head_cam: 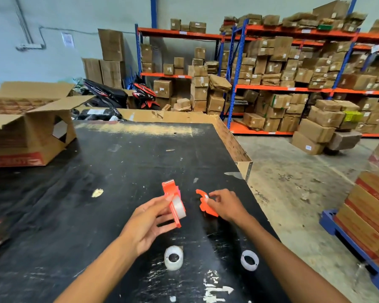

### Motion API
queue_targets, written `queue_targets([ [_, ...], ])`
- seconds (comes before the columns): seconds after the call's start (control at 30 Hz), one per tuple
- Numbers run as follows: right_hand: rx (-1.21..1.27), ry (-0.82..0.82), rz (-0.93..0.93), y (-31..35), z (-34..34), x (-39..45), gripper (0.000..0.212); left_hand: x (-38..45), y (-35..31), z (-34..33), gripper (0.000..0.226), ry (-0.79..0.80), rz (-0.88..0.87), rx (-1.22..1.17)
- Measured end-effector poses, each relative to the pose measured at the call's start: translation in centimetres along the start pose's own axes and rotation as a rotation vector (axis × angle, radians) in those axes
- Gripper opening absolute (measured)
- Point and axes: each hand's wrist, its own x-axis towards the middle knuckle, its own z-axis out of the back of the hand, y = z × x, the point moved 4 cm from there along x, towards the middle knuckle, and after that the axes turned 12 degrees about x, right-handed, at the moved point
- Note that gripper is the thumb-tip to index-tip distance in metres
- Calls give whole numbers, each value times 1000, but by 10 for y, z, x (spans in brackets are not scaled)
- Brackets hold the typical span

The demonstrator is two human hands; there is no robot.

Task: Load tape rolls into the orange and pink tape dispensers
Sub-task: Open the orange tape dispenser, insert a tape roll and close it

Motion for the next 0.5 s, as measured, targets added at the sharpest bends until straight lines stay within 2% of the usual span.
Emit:
queue_targets([
  [0.07, -72, 41, -28, -5, -11, 8, 29, 0, 0, 4, 32, -21, -2, 11],
  [0.2, -64, 33, -42, -4, -18, 17, 27, 3, 0, 9, 37, -44, 11, 24],
  [0.23, 0, 28, -39, -1, -16, 16, 26, 3, 0, 10, 37, -46, 14, 24],
  [0.3, 302, 57, -35, 9, -11, 6, 24, 5, 2, 11, 31, -45, 17, 15],
  [0.4, 752, 208, 11, 30, -3, -21, 33, 8, 5, 10, 19, -46, 30, 10],
  [0.5, 825, 330, 107, 50, 0, -49, 32, 8, 7, 4, 21, -15, 49, 19],
])
